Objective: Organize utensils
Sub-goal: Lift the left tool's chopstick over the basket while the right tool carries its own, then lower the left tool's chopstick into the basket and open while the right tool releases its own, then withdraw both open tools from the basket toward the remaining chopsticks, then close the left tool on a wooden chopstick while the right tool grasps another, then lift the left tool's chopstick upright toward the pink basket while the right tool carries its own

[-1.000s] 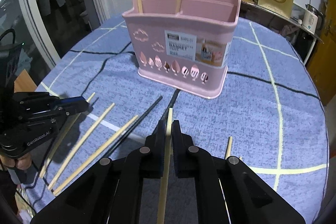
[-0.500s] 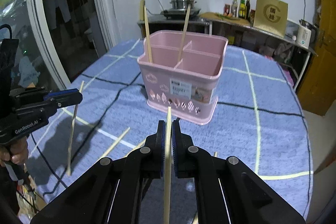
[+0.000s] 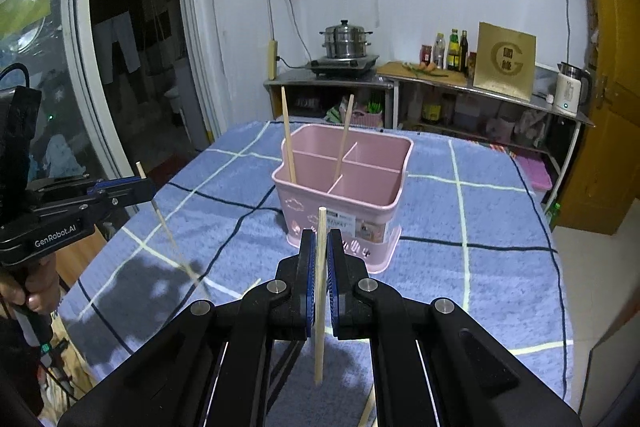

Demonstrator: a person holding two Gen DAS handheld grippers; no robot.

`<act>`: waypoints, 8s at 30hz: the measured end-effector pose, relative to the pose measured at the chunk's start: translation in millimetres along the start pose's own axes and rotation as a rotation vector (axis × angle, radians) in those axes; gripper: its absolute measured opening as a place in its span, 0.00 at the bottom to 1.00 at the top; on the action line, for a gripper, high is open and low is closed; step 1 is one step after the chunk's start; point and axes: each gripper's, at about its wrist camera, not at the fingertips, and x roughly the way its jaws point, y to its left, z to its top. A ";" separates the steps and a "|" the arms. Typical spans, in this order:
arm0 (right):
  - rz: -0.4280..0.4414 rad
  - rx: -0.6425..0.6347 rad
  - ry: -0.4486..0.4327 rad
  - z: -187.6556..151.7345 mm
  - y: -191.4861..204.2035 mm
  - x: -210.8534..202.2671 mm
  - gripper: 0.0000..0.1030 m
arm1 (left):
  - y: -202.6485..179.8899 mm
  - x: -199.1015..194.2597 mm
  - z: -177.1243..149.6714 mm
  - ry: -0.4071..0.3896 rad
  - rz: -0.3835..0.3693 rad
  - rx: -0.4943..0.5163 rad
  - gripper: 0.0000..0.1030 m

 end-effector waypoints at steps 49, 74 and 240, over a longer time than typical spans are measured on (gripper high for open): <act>0.020 0.043 -0.205 125.0 -13.0 14.3 0.05 | 7.3 43.4 154.9 -0.092 -0.060 -0.049 0.05; 0.041 0.080 -0.064 94.2 -24.2 85.7 0.06 | 22.3 124.5 116.8 0.011 -0.064 -0.083 0.05; -0.090 0.092 0.015 -20.4 -61.9 -11.0 0.04 | -31.6 50.1 13.6 0.056 -0.046 0.073 0.04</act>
